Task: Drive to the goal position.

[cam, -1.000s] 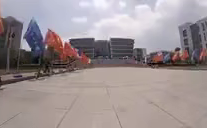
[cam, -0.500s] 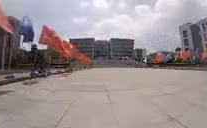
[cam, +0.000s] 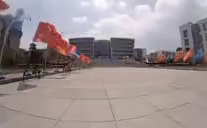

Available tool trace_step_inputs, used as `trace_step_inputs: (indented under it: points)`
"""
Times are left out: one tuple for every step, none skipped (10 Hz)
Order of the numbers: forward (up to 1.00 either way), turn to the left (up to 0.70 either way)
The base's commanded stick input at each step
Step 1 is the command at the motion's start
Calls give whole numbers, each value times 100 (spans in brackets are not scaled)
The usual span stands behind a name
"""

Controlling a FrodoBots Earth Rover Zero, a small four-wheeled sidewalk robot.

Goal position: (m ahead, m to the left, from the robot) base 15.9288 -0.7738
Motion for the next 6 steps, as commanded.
trace_step_inputs:
  points:
    - [100,0]
    - [100,0]
    - [100,0]
    - [100,0]
    - [100,0]
    - [100,0]
